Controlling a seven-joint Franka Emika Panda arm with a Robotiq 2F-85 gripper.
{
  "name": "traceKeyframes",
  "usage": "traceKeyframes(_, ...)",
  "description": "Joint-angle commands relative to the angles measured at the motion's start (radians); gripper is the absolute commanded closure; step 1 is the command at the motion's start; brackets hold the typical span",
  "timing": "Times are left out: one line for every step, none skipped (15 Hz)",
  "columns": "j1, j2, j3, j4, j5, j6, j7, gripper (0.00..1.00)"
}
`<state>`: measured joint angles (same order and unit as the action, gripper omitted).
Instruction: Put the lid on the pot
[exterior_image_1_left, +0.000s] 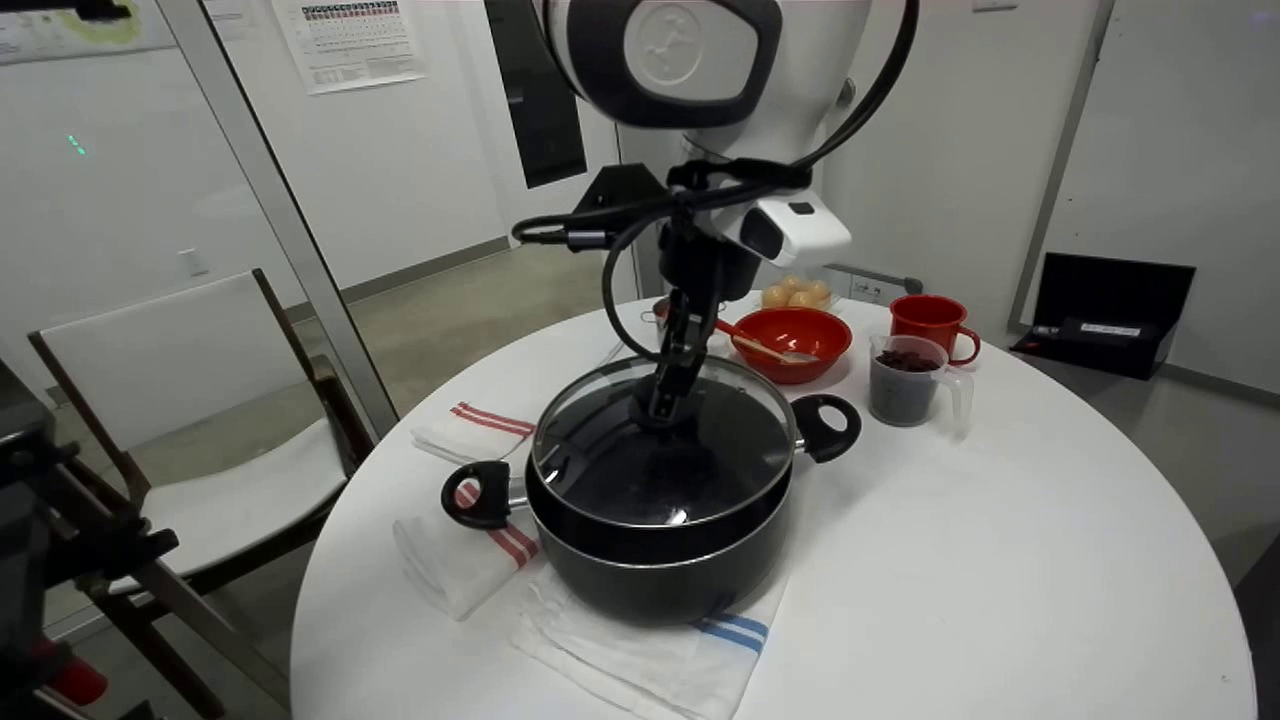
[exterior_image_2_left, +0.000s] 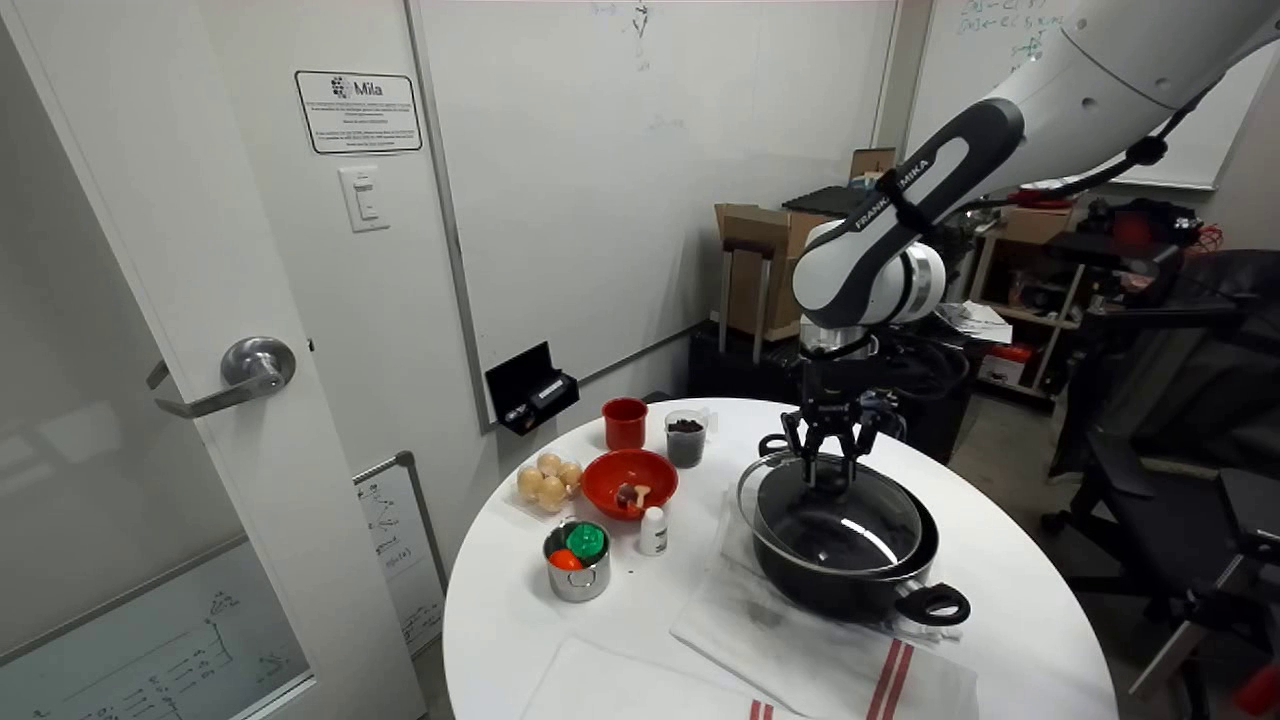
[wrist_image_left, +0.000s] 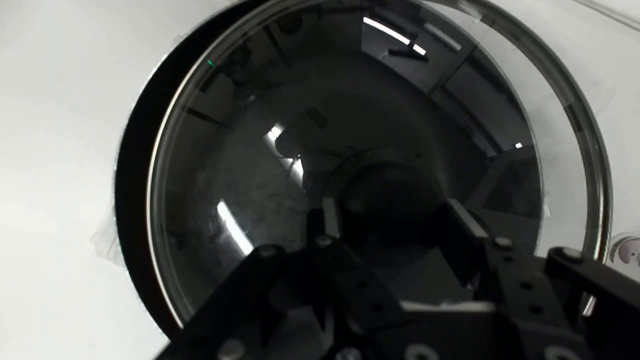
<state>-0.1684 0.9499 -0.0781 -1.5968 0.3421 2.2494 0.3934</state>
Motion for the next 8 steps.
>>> traceKeyframes(-0.025,-0.004,0.009,0.004,0.045,-0.003,-0.005,0.75)
traceKeyframes(-0.030,-0.006,0.011,-0.001,0.053,0.000,-0.008,0.75)
traceKeyframes(-0.034,-0.006,0.011,-0.004,0.060,0.003,-0.010,0.75)
traceKeyframes(-0.039,-0.007,0.013,-0.008,0.067,0.005,-0.012,0.75)
traceKeyframes(-0.044,-0.008,0.015,-0.011,0.074,0.006,-0.016,0.75)
traceKeyframes(-0.047,-0.010,0.018,-0.016,0.081,0.009,-0.021,0.75)
traceKeyframes(-0.048,-0.013,0.020,-0.023,0.086,0.013,-0.024,0.75)
traceKeyframes(-0.046,-0.017,0.021,-0.032,0.087,0.020,-0.025,0.75)
